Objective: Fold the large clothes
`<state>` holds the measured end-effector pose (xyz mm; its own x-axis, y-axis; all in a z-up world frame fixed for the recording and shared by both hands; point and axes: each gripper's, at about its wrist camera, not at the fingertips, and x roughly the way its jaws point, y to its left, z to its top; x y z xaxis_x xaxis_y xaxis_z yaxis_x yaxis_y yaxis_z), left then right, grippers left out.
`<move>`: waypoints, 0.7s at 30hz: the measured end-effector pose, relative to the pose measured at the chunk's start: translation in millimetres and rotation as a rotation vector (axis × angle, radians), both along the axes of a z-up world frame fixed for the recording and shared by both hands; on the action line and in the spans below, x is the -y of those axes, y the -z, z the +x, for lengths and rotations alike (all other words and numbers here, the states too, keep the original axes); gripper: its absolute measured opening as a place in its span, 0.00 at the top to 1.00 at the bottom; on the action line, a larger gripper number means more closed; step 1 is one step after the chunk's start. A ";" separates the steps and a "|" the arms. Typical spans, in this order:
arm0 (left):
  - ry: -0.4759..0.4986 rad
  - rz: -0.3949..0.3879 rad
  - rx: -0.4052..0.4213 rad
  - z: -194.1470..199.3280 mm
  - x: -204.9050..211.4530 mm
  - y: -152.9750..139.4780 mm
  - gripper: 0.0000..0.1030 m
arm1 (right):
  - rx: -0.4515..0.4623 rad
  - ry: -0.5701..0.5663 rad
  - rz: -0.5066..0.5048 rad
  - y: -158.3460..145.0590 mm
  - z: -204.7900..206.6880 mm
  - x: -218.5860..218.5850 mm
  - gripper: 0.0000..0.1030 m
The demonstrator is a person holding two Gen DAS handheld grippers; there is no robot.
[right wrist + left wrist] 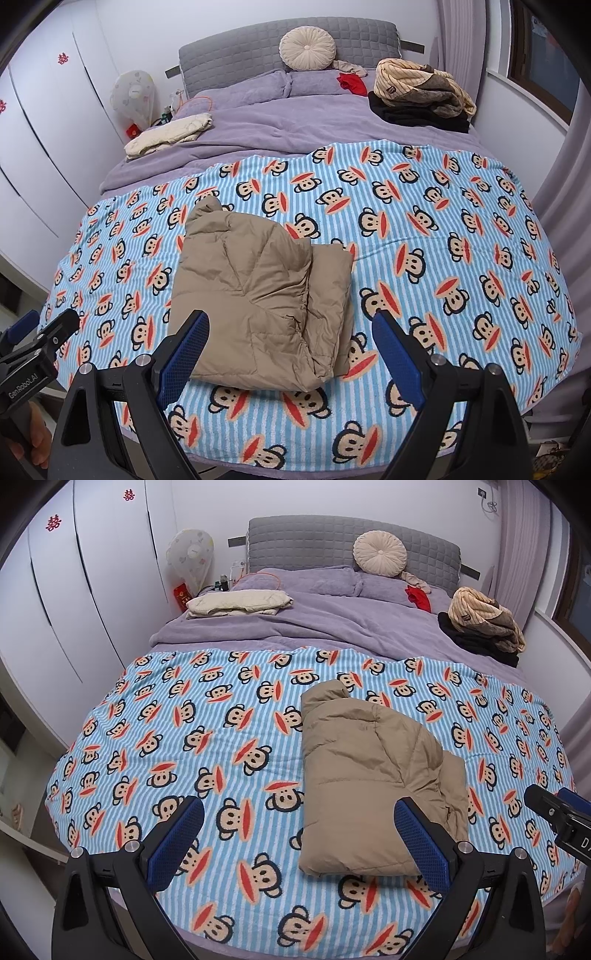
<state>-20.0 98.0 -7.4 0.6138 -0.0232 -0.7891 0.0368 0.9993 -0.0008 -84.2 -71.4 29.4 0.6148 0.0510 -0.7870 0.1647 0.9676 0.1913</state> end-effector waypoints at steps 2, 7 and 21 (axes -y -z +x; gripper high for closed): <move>0.001 0.001 -0.002 1.0 0.1 0.4 0.00 | 0.001 -0.001 -0.001 0.0 0.2 0.6 0.11; 0.002 0.003 -0.006 2.5 0.9 1.2 0.00 | -0.002 -0.001 0.000 0.2 -0.4 -0.7 0.11; 0.004 0.005 -0.009 4.6 2.7 1.9 0.00 | -0.002 -0.001 0.001 0.0 0.4 1.2 0.11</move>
